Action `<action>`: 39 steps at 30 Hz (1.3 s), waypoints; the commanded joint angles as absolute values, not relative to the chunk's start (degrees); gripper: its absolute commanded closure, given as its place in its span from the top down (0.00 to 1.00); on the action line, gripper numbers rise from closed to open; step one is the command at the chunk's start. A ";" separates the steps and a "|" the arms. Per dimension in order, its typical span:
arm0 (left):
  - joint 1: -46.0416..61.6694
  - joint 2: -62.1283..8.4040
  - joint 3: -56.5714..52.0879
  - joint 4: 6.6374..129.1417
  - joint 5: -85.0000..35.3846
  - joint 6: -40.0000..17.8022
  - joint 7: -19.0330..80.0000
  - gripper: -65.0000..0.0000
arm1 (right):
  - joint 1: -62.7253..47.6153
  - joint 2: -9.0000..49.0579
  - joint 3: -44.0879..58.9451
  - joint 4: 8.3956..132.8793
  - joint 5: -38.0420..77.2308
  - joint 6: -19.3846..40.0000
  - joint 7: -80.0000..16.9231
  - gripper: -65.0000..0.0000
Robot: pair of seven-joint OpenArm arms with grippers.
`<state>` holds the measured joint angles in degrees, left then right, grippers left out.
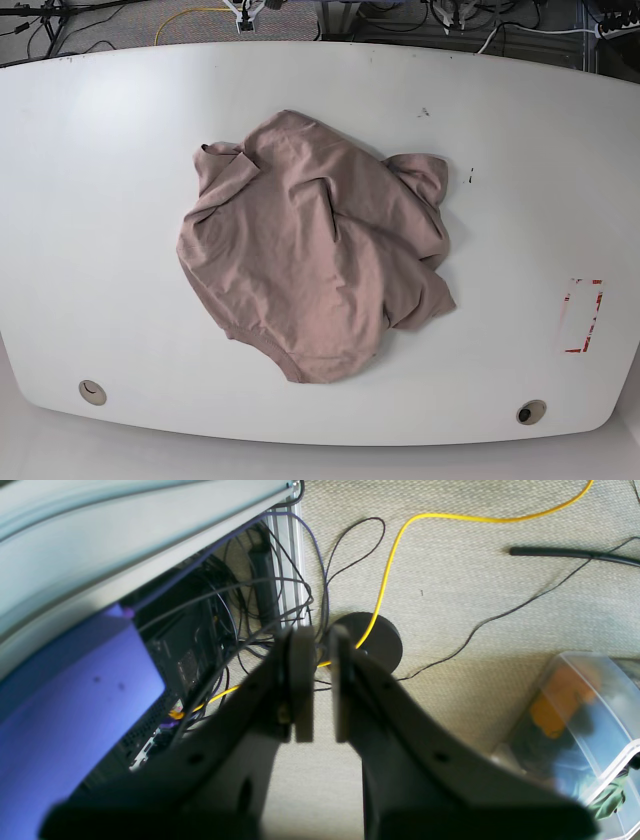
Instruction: Fold the T-shirt properly
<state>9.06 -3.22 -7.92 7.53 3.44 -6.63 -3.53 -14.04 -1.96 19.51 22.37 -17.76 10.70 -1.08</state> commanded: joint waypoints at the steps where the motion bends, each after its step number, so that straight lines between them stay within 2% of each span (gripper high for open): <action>1: 9.33 -3.44 -8.20 7.60 3.91 -6.65 -3.23 0.36 | -14.46 -1.87 19.13 21.88 -17.73 10.85 -1.42 0.08; 39: 9.77 -3.54 -8.29 9.73 3.95 -6.98 -3.25 0.36 | -15.24 -1.54 18.99 23.02 -17.64 10.39 -1.61 0.08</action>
<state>9.17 -3.27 -8.19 9.19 3.73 -6.68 -3.11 -14.55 -1.72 19.09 22.57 -17.78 10.48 -1.72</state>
